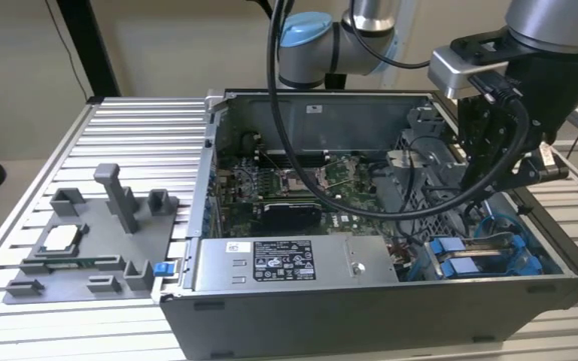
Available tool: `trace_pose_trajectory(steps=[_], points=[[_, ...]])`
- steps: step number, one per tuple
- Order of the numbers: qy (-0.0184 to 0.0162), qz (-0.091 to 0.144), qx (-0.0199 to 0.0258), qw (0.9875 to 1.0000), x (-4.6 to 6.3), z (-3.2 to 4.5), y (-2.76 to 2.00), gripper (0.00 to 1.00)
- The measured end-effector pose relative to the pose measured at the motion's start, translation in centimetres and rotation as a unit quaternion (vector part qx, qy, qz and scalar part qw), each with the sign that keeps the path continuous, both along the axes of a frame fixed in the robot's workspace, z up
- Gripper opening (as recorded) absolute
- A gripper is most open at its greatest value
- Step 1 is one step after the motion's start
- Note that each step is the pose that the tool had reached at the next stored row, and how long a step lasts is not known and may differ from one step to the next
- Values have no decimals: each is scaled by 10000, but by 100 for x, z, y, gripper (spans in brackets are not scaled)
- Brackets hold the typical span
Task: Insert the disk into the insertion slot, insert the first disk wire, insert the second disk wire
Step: 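Insert the first disk wire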
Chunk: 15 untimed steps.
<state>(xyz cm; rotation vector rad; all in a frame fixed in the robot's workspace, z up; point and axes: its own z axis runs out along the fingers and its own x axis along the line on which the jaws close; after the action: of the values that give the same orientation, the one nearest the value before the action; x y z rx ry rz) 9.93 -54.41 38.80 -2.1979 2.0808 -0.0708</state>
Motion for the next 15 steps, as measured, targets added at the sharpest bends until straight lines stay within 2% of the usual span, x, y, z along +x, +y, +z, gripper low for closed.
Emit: trace_pose_trajectory(steps=[5, 6, 15], points=[[-37, 0, 1, 10000, -5, -10, 1, 100], [-43, 0, 1, 10000, -5, -11, 0, 0], [-45, 0, 0, 10000, -5, -14, -2, 0]])
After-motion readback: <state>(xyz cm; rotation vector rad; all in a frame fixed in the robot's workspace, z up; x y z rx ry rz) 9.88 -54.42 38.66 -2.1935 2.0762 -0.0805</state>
